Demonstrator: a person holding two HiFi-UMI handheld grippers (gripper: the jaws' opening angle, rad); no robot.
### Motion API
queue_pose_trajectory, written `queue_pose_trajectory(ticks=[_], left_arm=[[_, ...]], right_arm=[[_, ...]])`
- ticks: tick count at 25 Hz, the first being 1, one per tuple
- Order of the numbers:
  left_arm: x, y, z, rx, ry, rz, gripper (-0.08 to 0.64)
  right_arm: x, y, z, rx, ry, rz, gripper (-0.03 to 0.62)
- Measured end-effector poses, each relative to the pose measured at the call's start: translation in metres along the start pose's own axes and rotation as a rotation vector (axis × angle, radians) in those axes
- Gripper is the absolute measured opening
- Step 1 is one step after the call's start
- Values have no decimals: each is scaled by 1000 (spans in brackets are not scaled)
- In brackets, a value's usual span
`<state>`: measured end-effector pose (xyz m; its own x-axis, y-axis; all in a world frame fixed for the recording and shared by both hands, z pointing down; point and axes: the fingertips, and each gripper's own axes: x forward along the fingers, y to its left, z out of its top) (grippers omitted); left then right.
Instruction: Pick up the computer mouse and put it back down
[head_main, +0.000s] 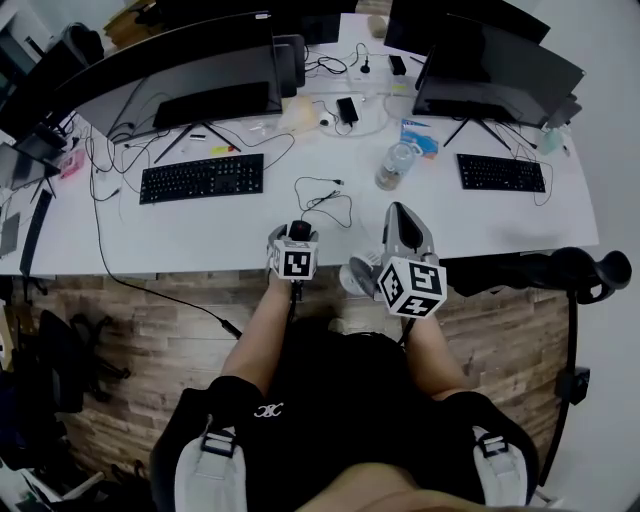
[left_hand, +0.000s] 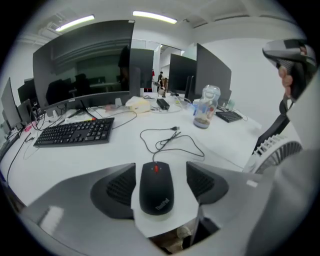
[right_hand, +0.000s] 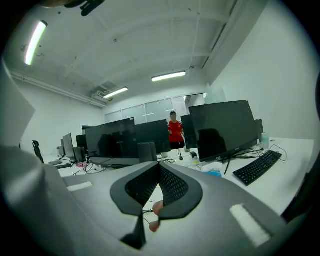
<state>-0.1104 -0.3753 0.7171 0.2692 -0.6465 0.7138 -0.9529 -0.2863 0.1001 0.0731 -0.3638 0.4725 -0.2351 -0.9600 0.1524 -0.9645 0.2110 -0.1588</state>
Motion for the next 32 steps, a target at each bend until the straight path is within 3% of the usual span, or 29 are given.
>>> queue_pose_trajectory(ticks=[8, 18, 32], left_arm=[[30, 2, -39, 22, 118, 8, 343], [30, 8, -37, -3, 106, 13, 325], [-26, 0, 9, -21, -58, 52, 325]], right_arm=[[-2, -7, -2, -7, 11, -20, -2], [-5, -7, -6, -3, 13, -23, -2], [-13, -2, -4, 16, -10, 11, -2]])
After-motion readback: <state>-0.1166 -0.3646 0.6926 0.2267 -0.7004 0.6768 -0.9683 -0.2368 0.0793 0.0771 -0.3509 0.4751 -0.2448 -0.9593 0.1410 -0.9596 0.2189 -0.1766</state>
